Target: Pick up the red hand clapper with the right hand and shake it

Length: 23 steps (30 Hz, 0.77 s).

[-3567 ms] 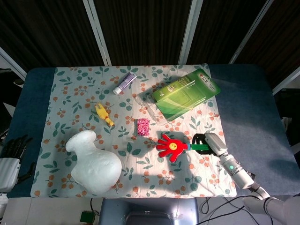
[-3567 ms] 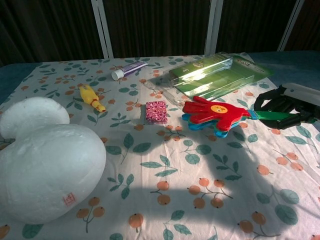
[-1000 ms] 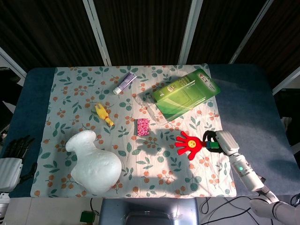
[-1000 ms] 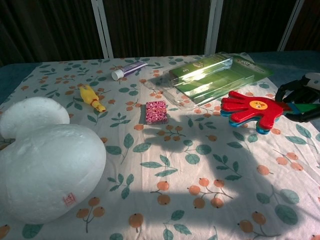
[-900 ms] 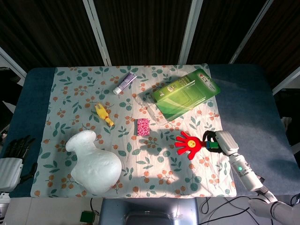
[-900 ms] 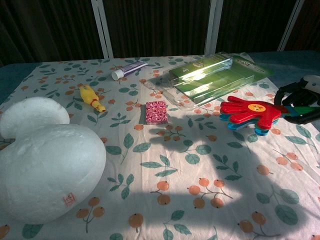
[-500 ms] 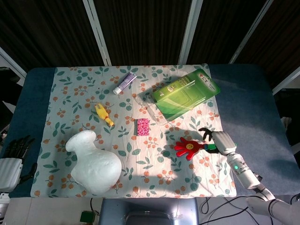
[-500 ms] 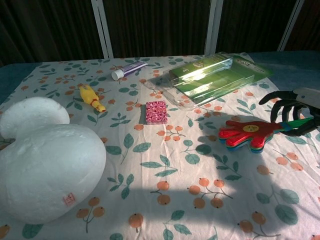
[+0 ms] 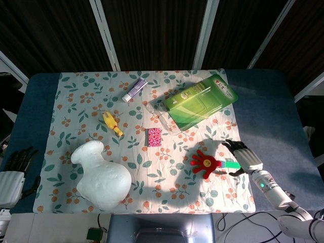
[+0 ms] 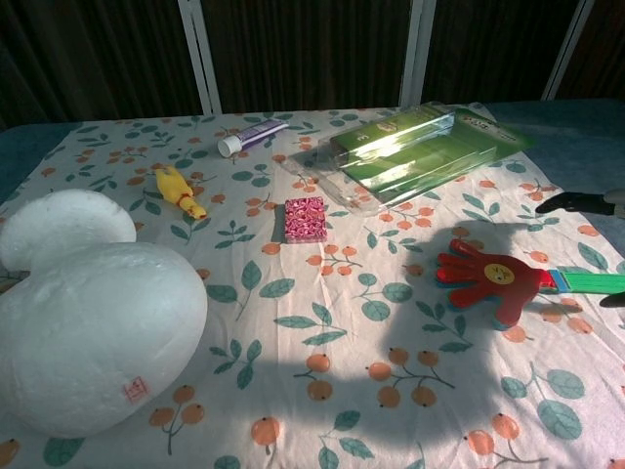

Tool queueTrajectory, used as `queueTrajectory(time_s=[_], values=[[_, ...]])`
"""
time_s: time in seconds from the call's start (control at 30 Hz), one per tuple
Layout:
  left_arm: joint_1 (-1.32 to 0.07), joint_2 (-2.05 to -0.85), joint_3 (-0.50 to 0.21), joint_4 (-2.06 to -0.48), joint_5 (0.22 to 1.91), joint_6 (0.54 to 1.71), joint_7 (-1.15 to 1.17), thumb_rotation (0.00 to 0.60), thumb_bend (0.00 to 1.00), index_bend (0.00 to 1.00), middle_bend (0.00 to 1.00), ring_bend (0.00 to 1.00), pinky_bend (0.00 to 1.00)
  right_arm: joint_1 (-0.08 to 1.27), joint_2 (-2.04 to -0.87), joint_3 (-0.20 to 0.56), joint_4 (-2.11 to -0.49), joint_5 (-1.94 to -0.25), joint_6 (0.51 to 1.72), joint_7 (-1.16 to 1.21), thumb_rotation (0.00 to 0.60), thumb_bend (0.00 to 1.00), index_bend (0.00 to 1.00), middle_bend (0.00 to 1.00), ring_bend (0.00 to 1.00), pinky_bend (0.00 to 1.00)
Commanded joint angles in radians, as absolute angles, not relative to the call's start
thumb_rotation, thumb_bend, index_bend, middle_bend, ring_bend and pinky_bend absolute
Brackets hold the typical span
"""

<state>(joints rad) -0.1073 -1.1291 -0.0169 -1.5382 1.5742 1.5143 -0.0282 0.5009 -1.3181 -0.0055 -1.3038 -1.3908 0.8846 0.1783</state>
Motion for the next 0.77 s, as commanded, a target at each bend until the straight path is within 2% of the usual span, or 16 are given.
queueTrajectory(time_s=[0.03, 0.23, 0.4, 0.57, 0.77], values=[[-0.106, -1.129, -0.017, -1.539, 1.575, 1.517, -0.028, 0.6, 0.44, 0.0, 0.0, 0.0, 0.07, 0.431, -1.204, 0.004, -1.461, -1.382, 1.036, 0.087, 0.6, 0.18, 0.0, 0.01, 0.0, 0.0], [-0.103, -1.13, -0.02, -1.54, 1.579, 1.529, -0.017, 0.6, 0.44, 0.0, 0.0, 0.0, 0.07, 0.275, -1.103, -0.018, -1.658, -1.413, 1.321, -0.105, 0.6, 0.18, 0.0, 0.0, 0.0, 0.0], [-0.091, -1.139, -0.028, -1.544, 1.576, 1.559, 0.025, 0.6, 0.45, 0.0, 0.0, 0.0, 0.07, 0.128, -1.134, -0.035, -1.656, -1.468, 1.569, -0.167, 0.6, 0.18, 0.0, 0.0, 0.0, 0.0], [-0.088, -1.14, -0.03, -1.553, 1.566, 1.556, 0.048, 0.6, 0.46, 0.0, 0.0, 0.0, 0.07, 0.098, -1.149, -0.039, -1.639, -1.458, 1.588, -0.181, 0.6, 0.18, 0.0, 0.0, 0.0, 0.0], [-0.082, -1.129, -0.024, -1.583, 1.555, 1.546, 0.076, 0.6, 0.46, 0.0, 0.0, 0.0, 0.07, 0.082, -1.148, -0.045, -1.626, -1.533, 1.612, -0.128, 0.6, 0.18, 0.0, 0.0, 0.0, 0.0]])
